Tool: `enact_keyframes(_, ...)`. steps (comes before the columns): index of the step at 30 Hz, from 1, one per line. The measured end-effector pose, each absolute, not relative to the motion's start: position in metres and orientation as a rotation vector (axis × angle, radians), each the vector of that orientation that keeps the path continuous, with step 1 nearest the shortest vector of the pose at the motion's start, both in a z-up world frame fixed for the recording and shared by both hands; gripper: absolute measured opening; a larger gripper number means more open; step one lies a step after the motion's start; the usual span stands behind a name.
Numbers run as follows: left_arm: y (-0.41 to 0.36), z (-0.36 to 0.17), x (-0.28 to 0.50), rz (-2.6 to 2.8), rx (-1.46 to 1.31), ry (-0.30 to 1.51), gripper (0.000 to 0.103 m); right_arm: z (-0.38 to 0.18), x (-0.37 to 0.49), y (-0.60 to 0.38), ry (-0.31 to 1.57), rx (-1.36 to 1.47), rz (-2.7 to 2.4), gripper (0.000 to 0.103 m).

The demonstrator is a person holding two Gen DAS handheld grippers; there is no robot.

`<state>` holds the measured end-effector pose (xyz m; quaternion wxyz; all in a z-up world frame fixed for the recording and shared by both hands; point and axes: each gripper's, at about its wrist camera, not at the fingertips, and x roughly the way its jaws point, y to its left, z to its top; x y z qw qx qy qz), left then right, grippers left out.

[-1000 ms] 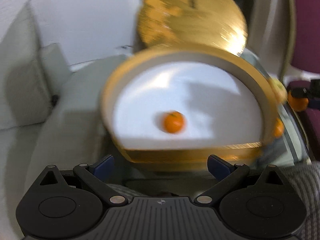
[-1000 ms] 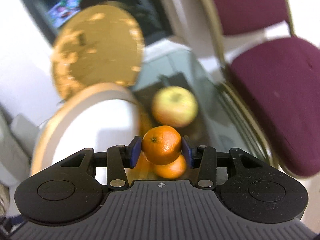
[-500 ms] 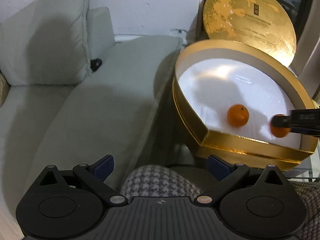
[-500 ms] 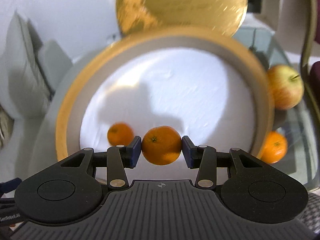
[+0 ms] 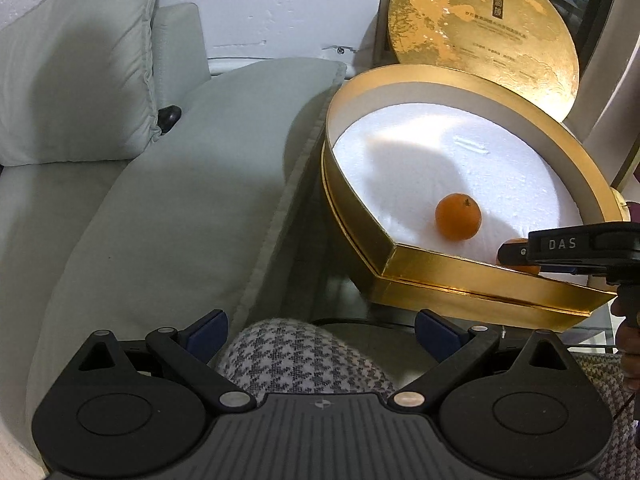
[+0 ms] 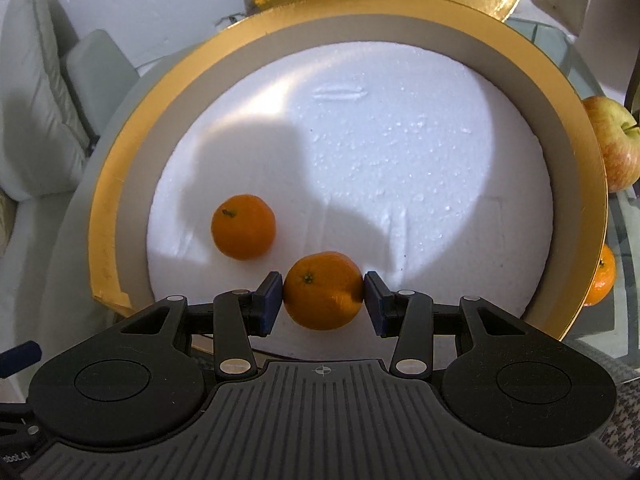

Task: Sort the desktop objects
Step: 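Lower the mandarin onto the foam in the box and release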

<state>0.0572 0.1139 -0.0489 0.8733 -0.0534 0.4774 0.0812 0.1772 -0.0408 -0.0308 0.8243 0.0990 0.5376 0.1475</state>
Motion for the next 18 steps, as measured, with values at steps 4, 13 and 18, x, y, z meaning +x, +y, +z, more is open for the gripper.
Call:
enact_keyframes(4, 0.112, -0.045, 0.054, 0.165, -0.105, 0.991, 0.101, -0.029, 0.176, -0.04, 1.138, 0.196, 0.307, 0.052)
enact_keyframes(13, 0.105, -0.028, 0.038, 0.176, -0.075, 0.955, 0.101, -0.01, 0.165, -0.051, 1.093, 0.219, 0.305, 0.053)
enact_keyframes(18, 0.087, -0.018, 0.028, 0.14, -0.041, 0.93, 0.101, 0.018, 0.14, -0.07, 1.018, 0.235, 0.294, 0.055)
